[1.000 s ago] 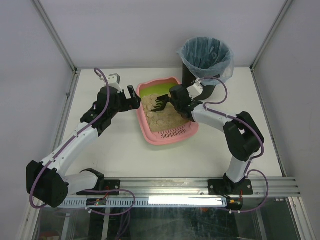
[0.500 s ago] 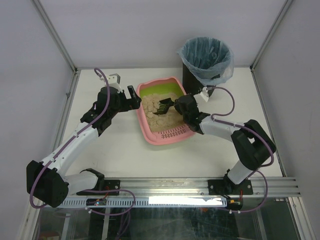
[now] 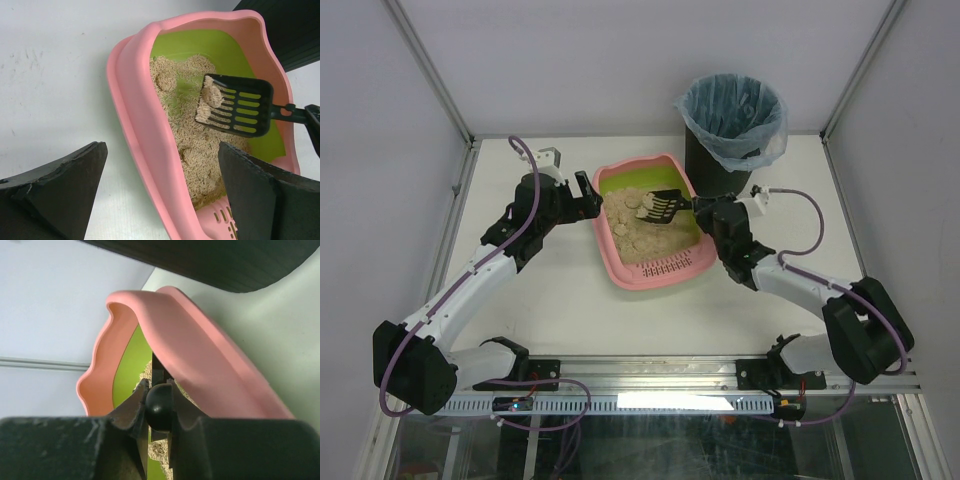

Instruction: Clean the litter box

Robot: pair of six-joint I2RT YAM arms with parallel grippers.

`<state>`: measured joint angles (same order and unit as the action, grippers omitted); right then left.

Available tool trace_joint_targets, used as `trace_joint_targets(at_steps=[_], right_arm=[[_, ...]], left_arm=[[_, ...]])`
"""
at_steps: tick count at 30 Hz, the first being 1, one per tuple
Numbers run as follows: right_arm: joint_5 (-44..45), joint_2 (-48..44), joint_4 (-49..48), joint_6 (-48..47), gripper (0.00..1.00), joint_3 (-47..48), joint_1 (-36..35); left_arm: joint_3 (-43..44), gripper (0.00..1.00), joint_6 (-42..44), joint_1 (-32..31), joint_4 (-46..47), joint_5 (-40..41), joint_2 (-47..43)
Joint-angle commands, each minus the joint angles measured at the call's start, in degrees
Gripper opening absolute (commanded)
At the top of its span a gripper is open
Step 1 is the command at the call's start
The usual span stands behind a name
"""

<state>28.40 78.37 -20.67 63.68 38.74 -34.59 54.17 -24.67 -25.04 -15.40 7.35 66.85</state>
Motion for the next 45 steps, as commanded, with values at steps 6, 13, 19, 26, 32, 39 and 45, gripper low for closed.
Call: trace_joint_targets(at_steps=[6,13,19,26,32,39,45], right_arm=[[-21.6,-10.1,-14.9,1.3,0.0,-9.7,10.9],[-30.0,-11.0,-19.0,3.8,0.0,-11.9,15.6],[-36.5,-7.8,-24.7,7.0,0.0,-10.4,16.7],[-38.3,-8.0,-25.7,10.4,0.0,-11.8,19.2],[-36.7,-10.6,-22.2,12.4,0.0,-13.4,22.0],[-36.2,-13.8,-18.2,9.8,0.0,-13.0,23.7],[-37.0,-12.6,-19.8,10.2,0.0,-13.3,24.0]], left_arm=[[1.0,0.99,0.0,0.4,1.1,0.0,-0.3],[1.3,0.99,0.6,0.5,1.0,0.5,-0.5],[1.1,0.99,0.4,0.5,1.2,0.5,-0.8],[1.1,0.99,0.6,0.4,1.2,0.7,-1.2],[2.5,0.99,1.6,0.4,0.2,0.7,-1.0],[3.4,0.99,3.2,0.4,0.3,0.1,-2.3],[4.3,0.99,3.5,0.4,-0.2,-0.6,-2.1]])
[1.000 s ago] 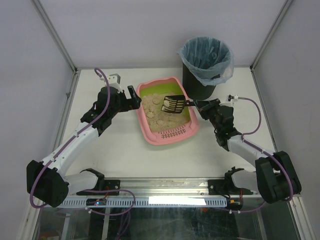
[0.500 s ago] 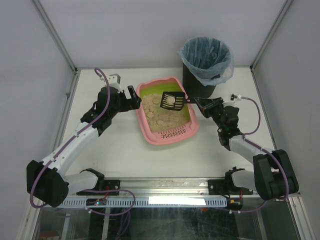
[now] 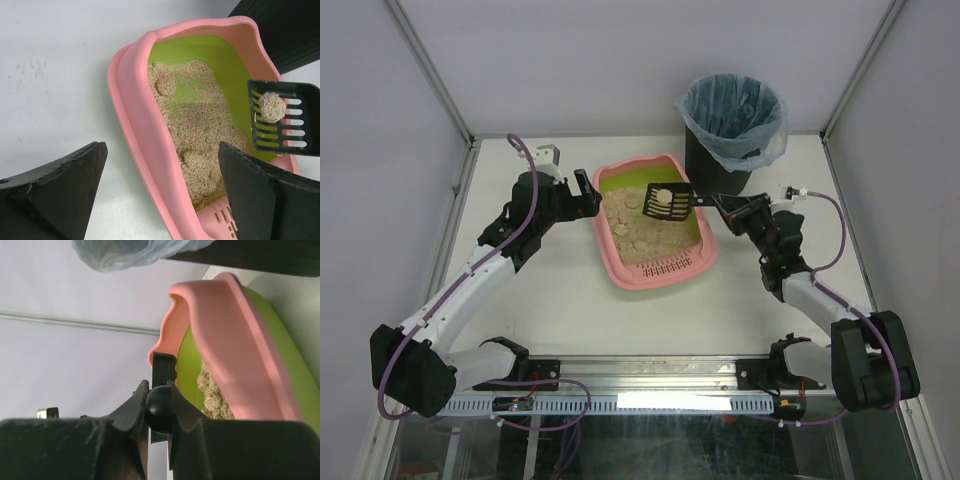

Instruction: Clean the litter box

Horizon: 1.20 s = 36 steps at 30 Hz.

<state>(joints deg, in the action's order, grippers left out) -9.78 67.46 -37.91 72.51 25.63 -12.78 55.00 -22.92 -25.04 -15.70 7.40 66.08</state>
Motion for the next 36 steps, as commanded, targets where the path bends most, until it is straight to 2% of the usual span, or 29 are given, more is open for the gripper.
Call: trace_joint_targets(at_steps=[1,5,9,12,17,20,25,29,31,33,36], right_arm=[[1.0,-1.9,-2.9,1.6,0.0,-0.5,2.5],[-4.0,1.8,-6.9,-1.1,0.0,3.3,-1.8],[0.1,-0.2,-4.4,1.8,0.0,0.3,2.0],[-4.7,3.2,-6.6,-0.9,0.0,4.2,-2.3],[-2.9,1.8,-6.4,1.9,0.0,0.9,2.1],[-5.6,3.7,-7.9,-0.4,0.0,3.9,-2.6],[-2.8,1.2,-6.0,1.0,0.0,1.2,3.1],[-5.2,2.1,-5.9,-2.0,0.0,4.1,-0.6],[-1.6,1.0,-3.2,-1.1,0.0,2.6,1.3],[-2.8,1.5,-5.6,0.4,0.0,1.8,2.2],[-5.5,3.3,-7.0,-2.8,0.0,4.6,-2.7]], left_arm=[[3.8,0.99,1.9,0.4,-0.3,-0.7,-1.4],[2.6,0.99,2.5,0.4,0.3,0.8,-2.5],[3.3,0.99,3.2,0.4,-0.5,1.2,-2.3],[1.9,0.99,3.1,0.5,0.7,2.4,-2.5],[2.4,0.99,3.7,0.5,0.4,1.5,-2.4],[1.8,0.99,3.3,0.6,0.8,1.6,-2.6],[2.4,0.99,3.9,0.7,0.3,1.0,-2.6],[1.8,0.99,3.7,0.7,0.7,1.5,-3.1],[2.2,0.99,3.8,0.8,0.6,0.8,-2.5],[2.1,0.99,3.8,0.7,0.6,0.8,-2.5],[1.8,0.99,3.4,0.8,0.8,0.4,-2.3]])
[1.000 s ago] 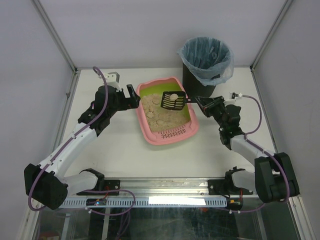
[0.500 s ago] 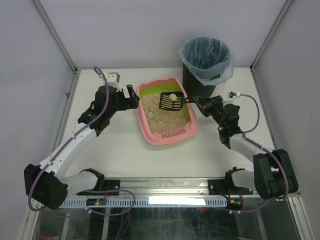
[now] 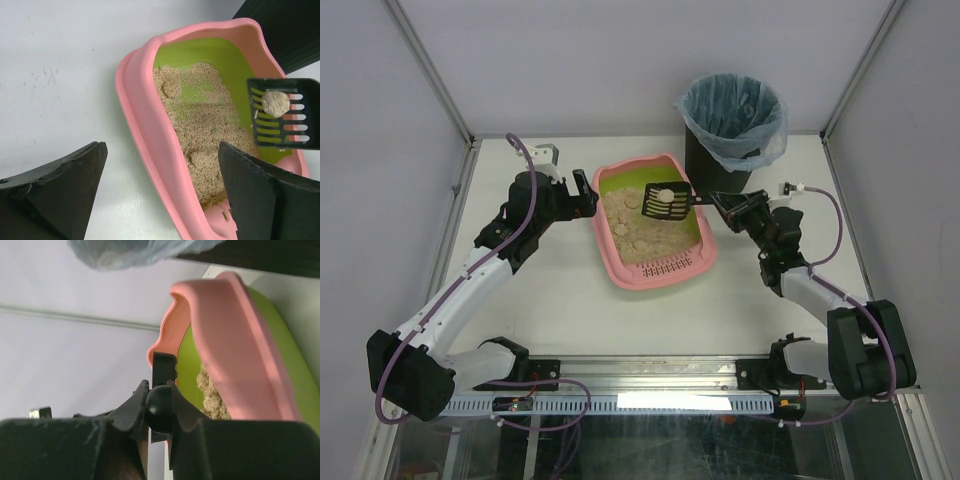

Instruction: Clean the litter box

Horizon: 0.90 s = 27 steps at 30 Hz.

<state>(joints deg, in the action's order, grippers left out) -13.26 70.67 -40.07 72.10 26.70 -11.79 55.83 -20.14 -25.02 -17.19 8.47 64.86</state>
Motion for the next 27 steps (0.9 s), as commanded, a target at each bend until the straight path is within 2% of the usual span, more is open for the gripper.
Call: trace_joint_targets(at_steps=[1,5,9,12,14,17,22,27], right_arm=[[-1.6,0.1,-4.8,-3.7,0.0,3.9,-4.1],[1.2,-1.7,-3.5,-2.0,0.0,1.5,0.4],[-1.8,-0.5,-0.9,-7.2,0.0,6.7,-5.3],[2.5,-2.6,1.5,-6.4,0.0,5.0,-2.0],[1.1,-2.8,-0.2,-3.9,0.0,3.9,0.6],[-2.9,-2.5,0.1,-3.9,0.0,6.1,-0.7],[-1.1,-7.3,6.8,-2.4,0.0,7.4,0.7],[-2.9,-8.4,16.7,-0.7,0.0,14.5,0.8]], left_arm=[[1.1,0.99,0.5,0.9,2.3,-1.1,-0.7],[1.4,0.99,0.7,1.0,2.2,-1.3,-0.7],[0.9,0.99,0.6,1.1,2.3,-1.1,-1.1],[1.3,0.99,0.8,1.2,2.3,-1.6,-1.0],[0.9,0.99,0.8,1.3,2.2,-1.2,-1.6],[0.5,0.99,1.0,1.3,2.2,-0.7,-2.3],[0.5,0.99,1.1,1.3,2.2,-0.5,-2.6],[0.3,0.99,0.7,1.3,2.2,-1.0,-2.9]])
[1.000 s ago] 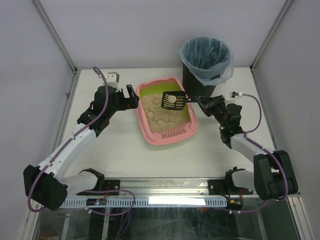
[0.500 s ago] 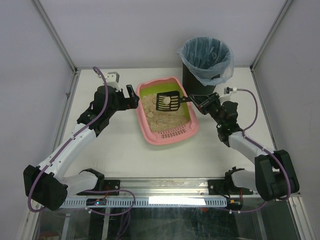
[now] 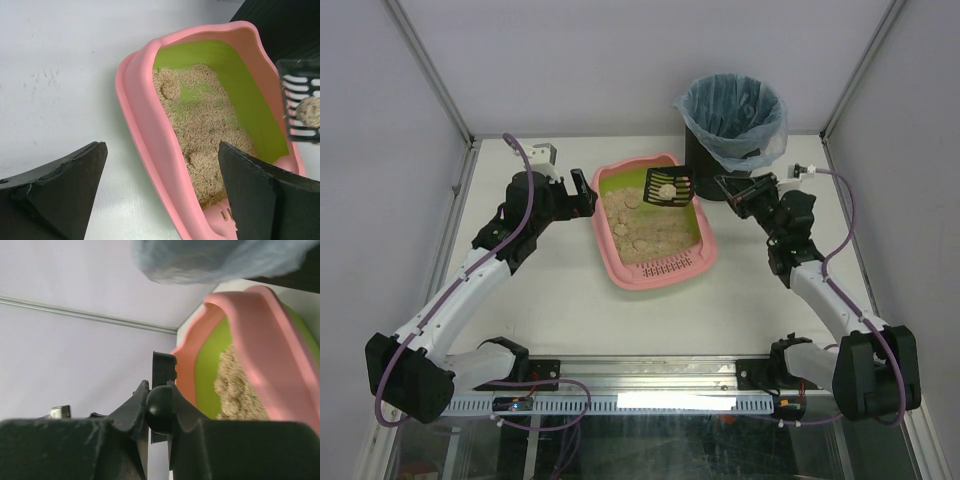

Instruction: Clean the litter box

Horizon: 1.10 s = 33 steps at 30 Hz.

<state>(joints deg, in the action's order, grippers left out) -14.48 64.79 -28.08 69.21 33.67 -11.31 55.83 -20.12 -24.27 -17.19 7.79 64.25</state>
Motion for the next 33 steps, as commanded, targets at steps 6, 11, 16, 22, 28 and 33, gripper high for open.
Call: trace_joint_targets(at_steps=[6,11,16,22,28,33], right_arm=[[0.5,-2.4,9.9,2.5,0.0,14.0,0.3],[3.4,0.8,16.2,-0.3,0.0,25.4,0.7],[10.6,2.0,17.3,0.2,0.0,31.0,2.2],[20.8,1.8,13.7,-1.0,0.0,30.7,5.5],[26.9,3.8,10.3,-5.6,0.0,31.2,10.4],[23.0,5.8,-4.3,-14.5,0.0,27.4,13.6]], left_arm=[[-0.1,0.99,-0.2,0.6,2.6,-0.3,-2.0],[0.1,0.99,-1.3,0.6,4.0,-1.4,-0.5],[-0.7,0.99,-1.9,0.6,4.5,-1.3,-0.4],[-1.5,0.99,-1.9,0.6,5.1,-1.3,-1.0],[-1.5,0.99,-1.5,0.7,5.1,-0.8,-1.4],[-1.5,0.99,-1.1,0.6,5.1,-0.7,-1.6]])
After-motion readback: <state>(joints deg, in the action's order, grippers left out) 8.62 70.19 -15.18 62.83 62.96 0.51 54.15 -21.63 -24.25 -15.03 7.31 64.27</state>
